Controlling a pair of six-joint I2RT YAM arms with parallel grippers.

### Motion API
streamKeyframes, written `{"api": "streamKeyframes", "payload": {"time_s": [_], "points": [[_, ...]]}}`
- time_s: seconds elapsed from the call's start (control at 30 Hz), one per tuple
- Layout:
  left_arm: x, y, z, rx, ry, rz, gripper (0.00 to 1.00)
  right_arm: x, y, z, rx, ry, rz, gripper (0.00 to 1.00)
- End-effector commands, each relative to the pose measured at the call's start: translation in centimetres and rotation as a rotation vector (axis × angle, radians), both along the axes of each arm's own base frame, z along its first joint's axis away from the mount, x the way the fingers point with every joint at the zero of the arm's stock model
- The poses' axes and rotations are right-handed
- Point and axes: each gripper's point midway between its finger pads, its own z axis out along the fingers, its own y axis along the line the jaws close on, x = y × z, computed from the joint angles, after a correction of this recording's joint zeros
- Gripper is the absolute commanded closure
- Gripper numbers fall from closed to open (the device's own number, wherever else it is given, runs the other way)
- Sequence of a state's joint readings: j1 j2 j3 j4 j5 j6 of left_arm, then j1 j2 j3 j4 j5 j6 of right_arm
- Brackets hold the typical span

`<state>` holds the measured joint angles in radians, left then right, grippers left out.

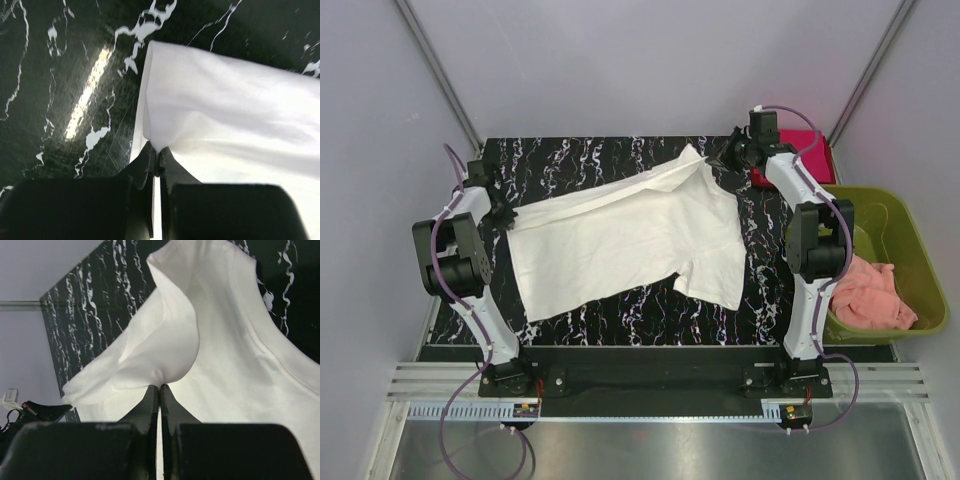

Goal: Fold and stack the t-shirts
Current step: Fold the tshirt

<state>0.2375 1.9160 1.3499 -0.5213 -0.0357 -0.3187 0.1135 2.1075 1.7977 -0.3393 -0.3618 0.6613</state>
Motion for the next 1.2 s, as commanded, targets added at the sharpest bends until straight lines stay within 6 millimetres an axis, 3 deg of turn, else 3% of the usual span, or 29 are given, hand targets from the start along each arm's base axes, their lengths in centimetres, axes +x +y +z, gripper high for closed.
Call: {"api": "streamKeyframes", "payload": {"time_s": [0.0, 0.3, 0.63, 1.0, 1.17], "points": [[-1.6, -0.1, -0.7, -0.019, 0.052, 0.021, 1.0, -1.4, -0.7, 0.7, -0.025, -0.002, 0.01, 1.0], [-2.9, -1.0, -1.8, -0.06, 0.091, 0.017, 1.0, -2.7, -1.5, -1.0, -0.071, 0.044, 0.001, 1.0], [-3.5, -1.0, -1.8, -0.056, 0.112, 0.009, 1.0, -3.6, -2.2, -1.6, -0.113, 0.066, 0.004, 1.0], [-3.6, -1.1, -1.9, -0.07, 0.142, 0.029, 1.0, -5.2, -2.1, -0.8, -0.096, 0.06, 0.008, 1.0], [-3.8, -0.7, -1.9, -0.05, 0.165, 0.031, 1.0, -6.3, -2.1, -2.2, -0.079, 0.123, -0.02, 1.0]]}}
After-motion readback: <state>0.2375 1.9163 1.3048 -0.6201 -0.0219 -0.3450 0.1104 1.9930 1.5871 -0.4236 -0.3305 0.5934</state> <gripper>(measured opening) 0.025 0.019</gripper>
